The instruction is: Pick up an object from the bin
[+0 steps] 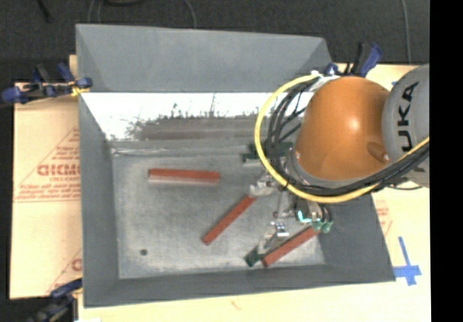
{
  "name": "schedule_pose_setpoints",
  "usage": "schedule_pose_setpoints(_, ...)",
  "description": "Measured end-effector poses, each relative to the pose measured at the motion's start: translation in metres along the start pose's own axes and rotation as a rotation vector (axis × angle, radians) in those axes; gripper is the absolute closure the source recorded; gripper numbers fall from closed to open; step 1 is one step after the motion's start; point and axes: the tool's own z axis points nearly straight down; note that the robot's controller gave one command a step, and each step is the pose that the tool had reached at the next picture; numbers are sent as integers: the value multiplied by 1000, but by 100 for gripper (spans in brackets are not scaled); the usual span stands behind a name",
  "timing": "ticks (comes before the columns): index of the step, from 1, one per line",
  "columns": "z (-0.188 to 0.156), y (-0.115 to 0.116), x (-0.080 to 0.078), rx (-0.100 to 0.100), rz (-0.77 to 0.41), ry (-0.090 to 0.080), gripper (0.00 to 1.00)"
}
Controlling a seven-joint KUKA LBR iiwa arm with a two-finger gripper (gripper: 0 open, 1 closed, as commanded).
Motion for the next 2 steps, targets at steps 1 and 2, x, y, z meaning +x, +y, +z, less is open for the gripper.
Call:
schedule_pose_setpoints(1, -3, 0, -2, -1, 1, -8, 0)
schedule_pose_setpoints(2, 50, -8, -20, -2, 46, -16, 0)
